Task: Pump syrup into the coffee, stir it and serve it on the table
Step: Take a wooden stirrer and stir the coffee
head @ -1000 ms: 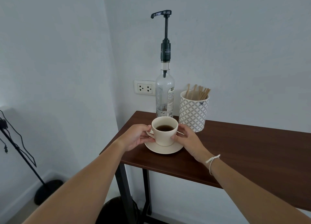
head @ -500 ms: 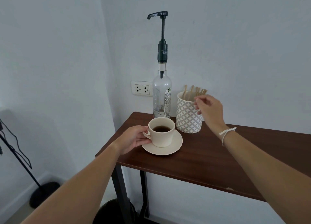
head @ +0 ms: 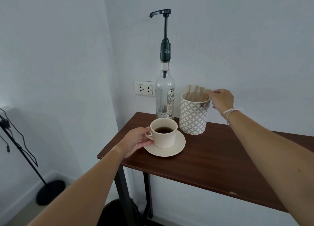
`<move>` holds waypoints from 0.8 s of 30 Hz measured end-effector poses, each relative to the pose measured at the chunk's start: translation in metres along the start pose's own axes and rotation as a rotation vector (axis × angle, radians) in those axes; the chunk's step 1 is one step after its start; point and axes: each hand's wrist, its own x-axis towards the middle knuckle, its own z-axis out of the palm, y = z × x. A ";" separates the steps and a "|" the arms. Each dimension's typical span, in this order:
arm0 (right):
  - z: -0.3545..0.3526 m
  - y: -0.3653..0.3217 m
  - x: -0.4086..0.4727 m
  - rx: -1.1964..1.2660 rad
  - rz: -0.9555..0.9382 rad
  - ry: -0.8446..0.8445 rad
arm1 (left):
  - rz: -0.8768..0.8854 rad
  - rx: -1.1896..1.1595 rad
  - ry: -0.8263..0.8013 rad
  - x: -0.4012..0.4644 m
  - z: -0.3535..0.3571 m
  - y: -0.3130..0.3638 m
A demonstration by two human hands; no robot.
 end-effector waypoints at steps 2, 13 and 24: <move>0.003 0.000 0.004 -0.027 -0.001 0.010 | -0.004 0.002 0.009 -0.001 0.001 0.000; 0.008 0.003 0.013 -0.018 0.002 0.049 | -0.002 -0.001 0.025 -0.002 0.001 -0.001; -0.010 -0.050 0.020 0.138 -0.146 0.146 | 0.016 -0.007 0.016 0.000 -0.001 -0.004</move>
